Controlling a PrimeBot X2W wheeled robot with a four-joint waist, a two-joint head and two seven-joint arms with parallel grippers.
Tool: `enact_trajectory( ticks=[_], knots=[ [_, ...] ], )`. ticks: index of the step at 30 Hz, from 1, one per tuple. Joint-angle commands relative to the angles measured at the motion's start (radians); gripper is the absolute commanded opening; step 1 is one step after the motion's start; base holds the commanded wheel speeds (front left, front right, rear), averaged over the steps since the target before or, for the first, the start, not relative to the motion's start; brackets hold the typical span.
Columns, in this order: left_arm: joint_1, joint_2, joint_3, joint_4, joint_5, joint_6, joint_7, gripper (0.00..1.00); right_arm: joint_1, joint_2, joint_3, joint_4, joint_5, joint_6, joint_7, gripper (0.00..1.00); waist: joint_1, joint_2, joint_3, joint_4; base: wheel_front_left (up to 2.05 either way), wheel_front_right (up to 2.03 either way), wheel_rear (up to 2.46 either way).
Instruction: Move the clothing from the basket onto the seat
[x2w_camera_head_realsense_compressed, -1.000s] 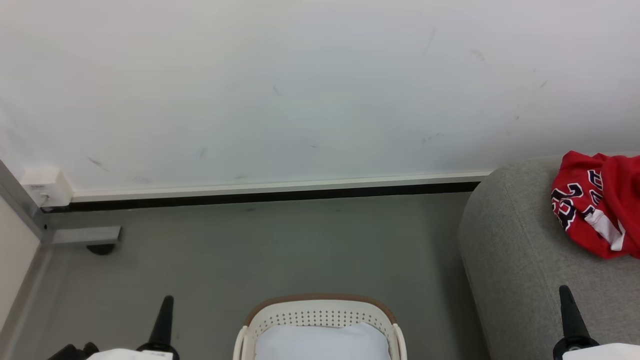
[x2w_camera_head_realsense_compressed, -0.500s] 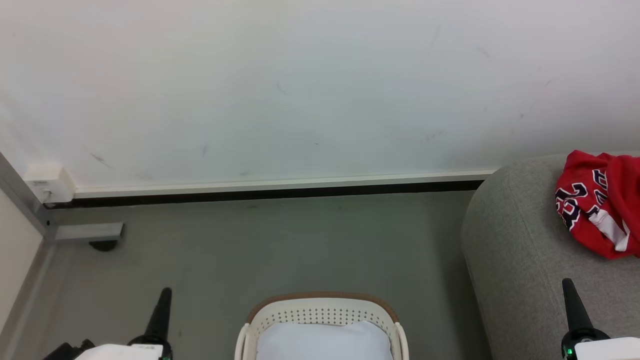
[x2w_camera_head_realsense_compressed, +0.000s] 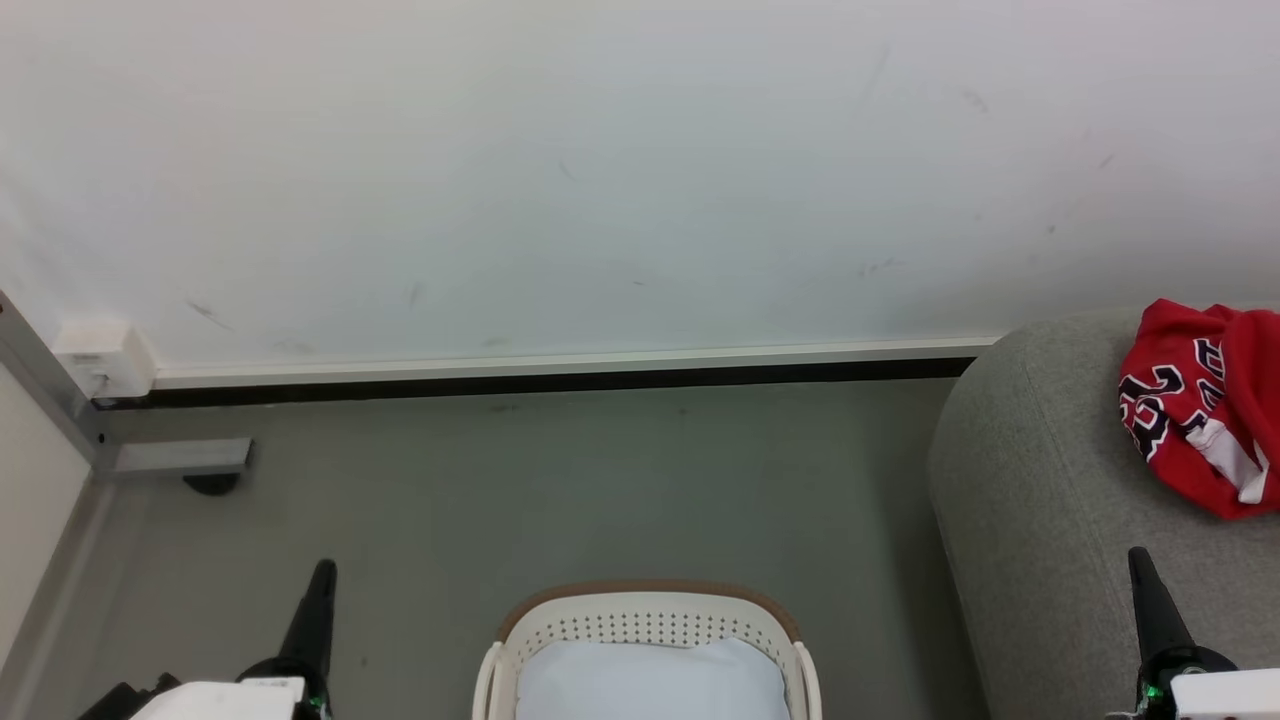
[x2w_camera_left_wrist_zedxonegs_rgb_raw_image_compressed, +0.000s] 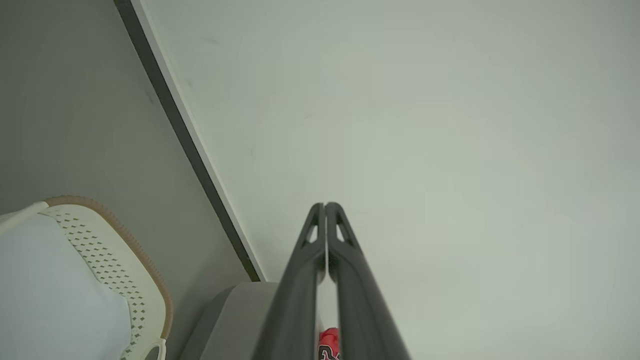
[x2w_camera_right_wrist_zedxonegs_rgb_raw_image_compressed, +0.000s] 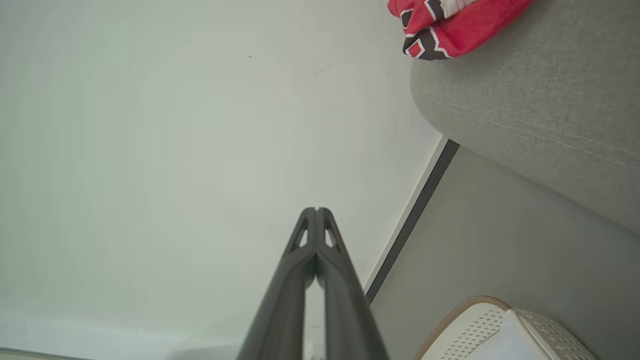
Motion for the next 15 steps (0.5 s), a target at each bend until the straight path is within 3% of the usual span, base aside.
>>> enact_trajectory(
  ticks=[1, 15],
  knots=[
    [-0.014, 0.002, 0.006, -0.007, -0.030, -0.007, 0.010, 0.00, -0.017, -0.009, -0.004, -0.007, 0.030, -0.002, 0.006, 0.00, 0.0000, 0.0000, 0.001, 0.001, 0.00, 0.00, 0.00],
    [-0.024, -0.001, 0.023, -0.013, -0.129, -0.017, 0.036, 0.00, -0.022, -0.010, -0.013, -0.015, 0.143, -0.002, 0.034, 0.00, 0.0000, 0.0000, 0.008, 0.008, 0.00, 0.00, 0.00]
  ],
)
